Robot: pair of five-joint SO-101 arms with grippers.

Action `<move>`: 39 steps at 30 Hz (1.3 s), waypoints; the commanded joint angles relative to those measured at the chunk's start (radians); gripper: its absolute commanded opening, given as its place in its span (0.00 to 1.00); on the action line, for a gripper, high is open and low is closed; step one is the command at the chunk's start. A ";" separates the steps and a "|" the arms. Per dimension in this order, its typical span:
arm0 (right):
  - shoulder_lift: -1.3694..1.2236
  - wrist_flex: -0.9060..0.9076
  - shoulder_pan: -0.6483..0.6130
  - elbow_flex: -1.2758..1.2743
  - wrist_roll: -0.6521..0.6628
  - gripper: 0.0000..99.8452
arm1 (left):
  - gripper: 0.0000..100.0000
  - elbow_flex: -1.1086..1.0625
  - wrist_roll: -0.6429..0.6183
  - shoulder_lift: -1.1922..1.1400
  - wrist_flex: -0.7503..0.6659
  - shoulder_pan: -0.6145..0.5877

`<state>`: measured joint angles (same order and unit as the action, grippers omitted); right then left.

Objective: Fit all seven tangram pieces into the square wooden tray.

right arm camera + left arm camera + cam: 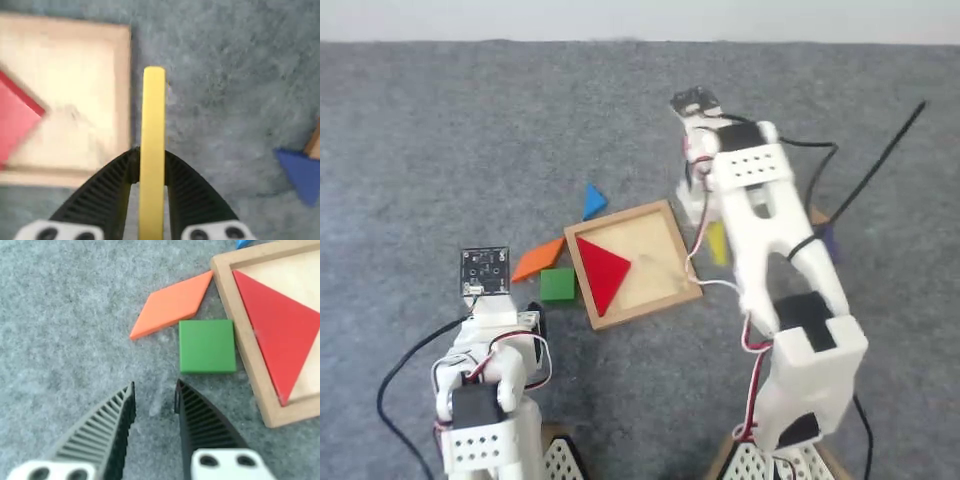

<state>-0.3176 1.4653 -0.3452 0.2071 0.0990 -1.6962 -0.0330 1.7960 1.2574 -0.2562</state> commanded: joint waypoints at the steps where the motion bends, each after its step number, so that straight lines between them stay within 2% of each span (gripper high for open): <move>1: 0.041 -0.015 -0.110 0.115 -0.474 0.01 | 0.13 0.013 -0.011 0.020 0.005 -0.005; 6: -0.036 -0.143 -0.182 0.127 -0.795 0.01 | 0.13 0.013 -0.011 0.020 0.005 -0.005; 9: -0.062 -0.239 -0.200 0.127 -0.928 0.01 | 0.13 0.013 -0.011 0.020 0.005 -0.005; 13: -0.102 -0.311 -0.220 0.123 -1.045 0.01 | 0.13 0.013 -0.011 0.020 0.005 -0.005; 27: -0.203 -0.418 -0.282 0.123 -1.289 0.01 | 0.13 0.013 -0.011 0.020 0.005 -0.005; 34: -0.205 -0.417 -0.302 0.121 -1.295 0.01 | 0.13 0.013 -0.011 0.020 0.005 -0.005; 36: -0.205 -0.401 -0.305 0.121 -1.293 0.04 | 0.13 0.013 -0.011 0.020 0.005 -0.005; 39: -0.203 -0.372 -0.305 0.121 -1.304 0.16 | 0.13 0.013 -0.011 0.020 0.005 -0.005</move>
<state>-0.5370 1.0648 -0.6444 0.2746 -1.1899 -1.6962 -0.0330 1.7960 1.2574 -0.2562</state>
